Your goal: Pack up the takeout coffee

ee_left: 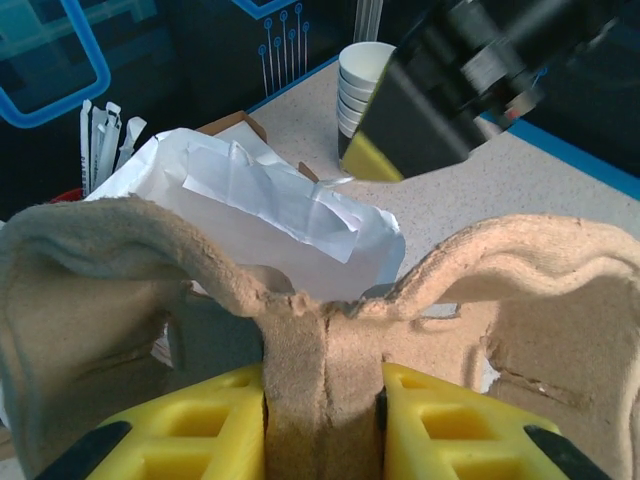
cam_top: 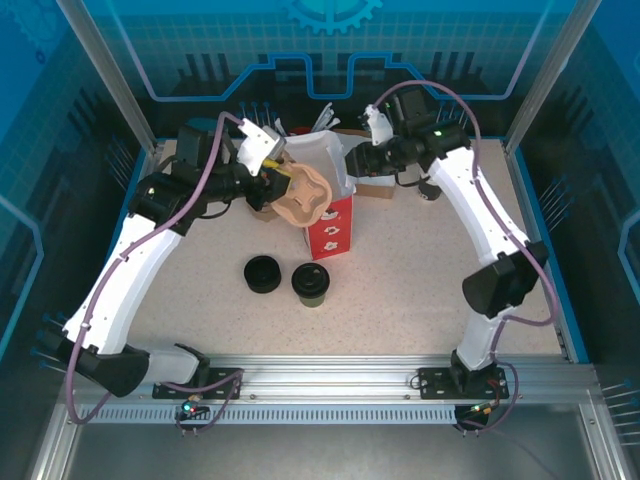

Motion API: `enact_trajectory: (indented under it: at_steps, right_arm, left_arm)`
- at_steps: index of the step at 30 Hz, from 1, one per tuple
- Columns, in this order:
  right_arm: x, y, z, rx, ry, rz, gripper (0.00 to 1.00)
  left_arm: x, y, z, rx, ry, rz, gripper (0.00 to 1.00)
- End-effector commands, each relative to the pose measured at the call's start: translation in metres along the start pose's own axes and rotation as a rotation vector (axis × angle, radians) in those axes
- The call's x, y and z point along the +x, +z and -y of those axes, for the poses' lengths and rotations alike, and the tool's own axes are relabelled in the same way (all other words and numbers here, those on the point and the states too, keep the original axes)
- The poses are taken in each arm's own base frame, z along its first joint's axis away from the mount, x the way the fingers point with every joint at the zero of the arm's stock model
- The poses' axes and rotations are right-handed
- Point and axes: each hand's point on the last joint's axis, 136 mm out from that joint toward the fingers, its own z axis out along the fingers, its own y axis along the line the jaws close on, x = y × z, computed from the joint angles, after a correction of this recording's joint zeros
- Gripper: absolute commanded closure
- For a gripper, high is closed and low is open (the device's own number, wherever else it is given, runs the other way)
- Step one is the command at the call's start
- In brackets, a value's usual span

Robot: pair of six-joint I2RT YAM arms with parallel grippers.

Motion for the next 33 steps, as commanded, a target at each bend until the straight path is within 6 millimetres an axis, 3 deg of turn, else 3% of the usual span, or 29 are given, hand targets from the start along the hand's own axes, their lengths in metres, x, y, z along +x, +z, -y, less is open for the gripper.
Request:
enact_trajectory:
  at_steps: [1, 14, 19, 21, 25, 33]
  right_arm:
    - [-0.007, 0.009, -0.002, 0.044, -0.047, -0.006, 0.55]
    - [0.004, 0.046, 0.010, 0.142, -0.087, -0.086, 0.51]
    - [0.007, 0.050, 0.010, 0.146, -0.095, -0.101, 0.67]
    - [0.007, 0.048, 0.010, 0.152, -0.099, -0.098, 0.79]
    - [0.007, 0.036, 0.009, 0.161, -0.124, -0.088, 0.91]
    - [0.025, -0.006, 0.009, 0.193, -0.165, -0.086, 0.94]
  left_arm:
    - [-0.008, -0.011, 0.008, 0.037, -0.036, 0.053, 0.71]
    - [-0.012, -0.020, 0.009, 0.035, -0.041, 0.067, 0.71]
    - [-0.016, -0.020, 0.012, 0.051, -0.051, 0.078, 0.71]
    - [-0.018, -0.021, 0.014, 0.065, -0.054, 0.085, 0.71]
    - [-0.022, -0.025, 0.019, 0.090, -0.060, 0.102, 0.71]
    - [-0.033, -0.028, 0.035, 0.175, -0.076, 0.142, 0.72]
